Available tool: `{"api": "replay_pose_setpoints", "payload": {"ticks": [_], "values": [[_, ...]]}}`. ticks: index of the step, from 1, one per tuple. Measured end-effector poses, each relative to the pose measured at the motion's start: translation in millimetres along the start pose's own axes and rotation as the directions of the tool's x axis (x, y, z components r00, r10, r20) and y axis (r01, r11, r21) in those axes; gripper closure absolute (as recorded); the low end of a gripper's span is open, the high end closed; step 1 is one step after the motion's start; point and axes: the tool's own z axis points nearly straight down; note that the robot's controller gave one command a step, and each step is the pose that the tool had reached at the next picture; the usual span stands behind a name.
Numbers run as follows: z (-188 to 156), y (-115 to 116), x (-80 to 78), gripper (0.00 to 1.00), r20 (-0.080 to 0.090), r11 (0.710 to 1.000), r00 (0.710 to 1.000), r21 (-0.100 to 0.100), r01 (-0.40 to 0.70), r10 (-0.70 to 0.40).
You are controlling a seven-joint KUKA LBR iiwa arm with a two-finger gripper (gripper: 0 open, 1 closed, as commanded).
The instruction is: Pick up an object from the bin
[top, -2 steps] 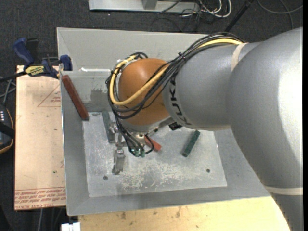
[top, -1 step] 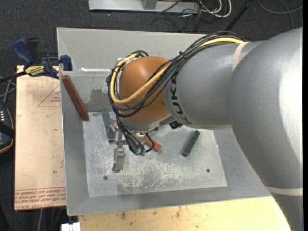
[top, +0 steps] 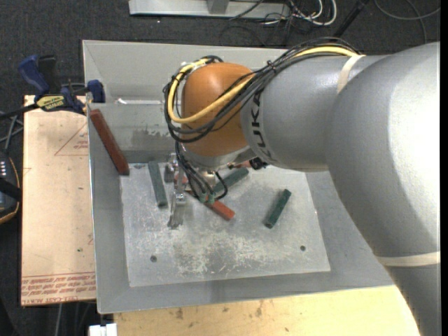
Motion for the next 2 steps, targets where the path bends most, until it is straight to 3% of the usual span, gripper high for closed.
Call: {"api": "replay_pose_setpoints", "payload": {"ticks": [1, 2], "values": [[56.8, -42.6, 3.4, 1.00, 0.004, 0.995, 0.995, 0.000, -0.098, 0.098], [56.9, -42.6, 3.5, 1.00, 0.004, 0.995, 0.995, 0.000, -0.098, 0.098]]}}
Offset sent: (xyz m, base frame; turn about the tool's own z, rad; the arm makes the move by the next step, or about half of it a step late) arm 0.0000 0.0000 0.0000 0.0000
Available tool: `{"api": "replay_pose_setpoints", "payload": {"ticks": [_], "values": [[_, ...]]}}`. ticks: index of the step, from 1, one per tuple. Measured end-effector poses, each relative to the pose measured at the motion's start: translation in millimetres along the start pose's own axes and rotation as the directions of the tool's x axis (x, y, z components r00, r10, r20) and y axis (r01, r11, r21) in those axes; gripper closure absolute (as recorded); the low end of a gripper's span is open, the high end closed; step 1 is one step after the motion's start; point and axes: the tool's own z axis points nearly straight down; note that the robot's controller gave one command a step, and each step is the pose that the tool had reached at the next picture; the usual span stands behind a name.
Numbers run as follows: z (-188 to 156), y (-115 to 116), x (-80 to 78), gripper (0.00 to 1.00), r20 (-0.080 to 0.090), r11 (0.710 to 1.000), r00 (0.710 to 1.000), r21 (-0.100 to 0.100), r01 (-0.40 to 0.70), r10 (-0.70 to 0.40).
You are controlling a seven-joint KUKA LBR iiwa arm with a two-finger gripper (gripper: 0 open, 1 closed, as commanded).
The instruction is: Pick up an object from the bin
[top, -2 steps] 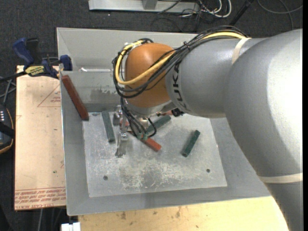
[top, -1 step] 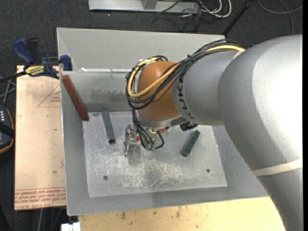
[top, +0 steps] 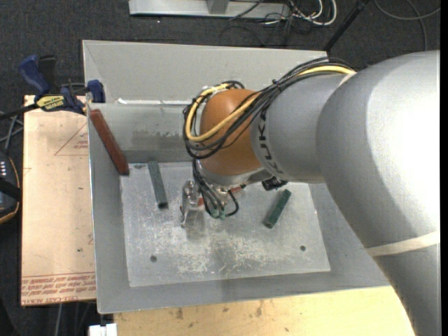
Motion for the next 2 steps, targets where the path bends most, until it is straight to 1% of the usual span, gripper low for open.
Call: {"api": "replay_pose_setpoints", "payload": {"ticks": [1, 2], "values": [[0.3, 8.6, 4.3, 1.00, 0.000, 0.999, 0.999, 0.003, 0.036, -0.036], [1.7, 33.5, -18.7, 0.00, -0.003, 0.996, 0.996, 0.001, 0.093, -0.093]]}}
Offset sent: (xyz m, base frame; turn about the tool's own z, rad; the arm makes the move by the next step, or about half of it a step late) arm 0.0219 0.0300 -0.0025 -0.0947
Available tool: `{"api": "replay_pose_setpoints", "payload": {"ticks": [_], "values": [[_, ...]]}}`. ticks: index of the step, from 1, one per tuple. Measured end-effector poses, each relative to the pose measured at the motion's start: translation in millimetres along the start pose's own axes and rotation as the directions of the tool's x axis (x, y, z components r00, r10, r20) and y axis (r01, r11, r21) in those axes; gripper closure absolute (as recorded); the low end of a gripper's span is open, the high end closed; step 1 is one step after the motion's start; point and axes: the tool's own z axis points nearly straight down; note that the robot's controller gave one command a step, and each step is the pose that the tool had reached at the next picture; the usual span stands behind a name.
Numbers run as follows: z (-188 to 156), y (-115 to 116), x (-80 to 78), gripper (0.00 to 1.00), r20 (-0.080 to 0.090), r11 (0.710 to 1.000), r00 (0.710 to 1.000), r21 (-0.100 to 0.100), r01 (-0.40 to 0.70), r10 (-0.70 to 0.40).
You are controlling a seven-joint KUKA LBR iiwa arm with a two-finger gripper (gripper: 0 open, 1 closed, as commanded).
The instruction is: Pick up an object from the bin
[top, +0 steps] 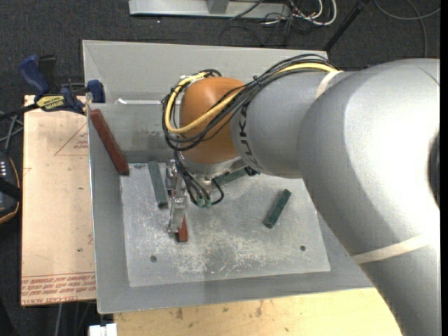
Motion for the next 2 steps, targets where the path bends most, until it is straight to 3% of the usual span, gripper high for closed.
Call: {"api": "replay_pose_setpoints", "payload": {"ticks": [1, 2], "values": [[0.0, 0.0, 0.0, 0.00, 0.000, 1.000, 1.000, 0.000, 0.000, 0.000], [-2.0, -18.8, -18.6, 1.00, 0.006, 0.933, 0.933, -0.001, 0.360, -0.360]]}}
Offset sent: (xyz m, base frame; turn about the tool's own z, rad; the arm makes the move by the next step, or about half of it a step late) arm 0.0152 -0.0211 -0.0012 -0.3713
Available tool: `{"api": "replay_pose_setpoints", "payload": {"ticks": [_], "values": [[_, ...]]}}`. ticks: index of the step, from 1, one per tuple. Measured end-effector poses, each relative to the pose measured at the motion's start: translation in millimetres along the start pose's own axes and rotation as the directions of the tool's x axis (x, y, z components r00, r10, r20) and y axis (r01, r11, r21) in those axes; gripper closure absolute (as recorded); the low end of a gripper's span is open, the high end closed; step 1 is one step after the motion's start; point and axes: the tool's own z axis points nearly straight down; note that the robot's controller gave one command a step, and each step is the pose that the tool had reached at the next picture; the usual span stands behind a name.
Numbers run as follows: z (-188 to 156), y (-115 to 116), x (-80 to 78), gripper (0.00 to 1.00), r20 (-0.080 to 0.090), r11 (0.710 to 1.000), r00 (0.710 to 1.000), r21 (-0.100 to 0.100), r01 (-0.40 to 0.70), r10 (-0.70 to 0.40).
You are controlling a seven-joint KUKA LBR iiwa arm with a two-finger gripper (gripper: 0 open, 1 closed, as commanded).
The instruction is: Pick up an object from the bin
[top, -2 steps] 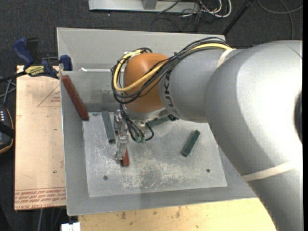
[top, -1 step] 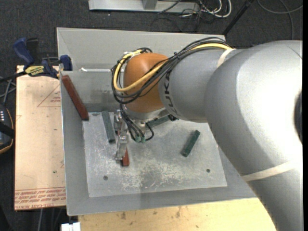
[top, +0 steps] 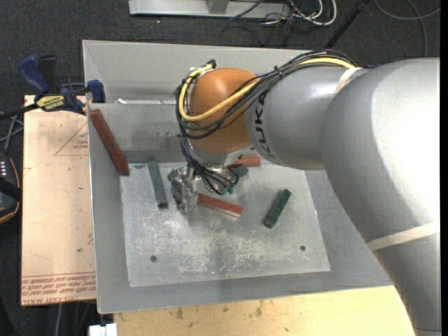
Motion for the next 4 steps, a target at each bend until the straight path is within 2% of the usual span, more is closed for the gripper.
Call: {"api": "replay_pose_setpoints", "payload": {"ticks": [1, 2, 3, 4], "values": [[1.3, -0.5, 1.2, 0.00, -0.004, 1.000, 1.000, 0.000, 0.000, 0.000], [1.3, -0.5, 1.2, 0.00, -0.004, 1.000, 1.000, 0.000, 0.000, 0.000], [0.4, -47.4, -1.5, 0.00, -0.003, 1.000, 1.000, -0.002, -0.007, 0.007], [0.6, -75.5, 1.5, 0.00, -0.004, 0.999, 0.999, 0.003, -0.034, 0.035]]}}
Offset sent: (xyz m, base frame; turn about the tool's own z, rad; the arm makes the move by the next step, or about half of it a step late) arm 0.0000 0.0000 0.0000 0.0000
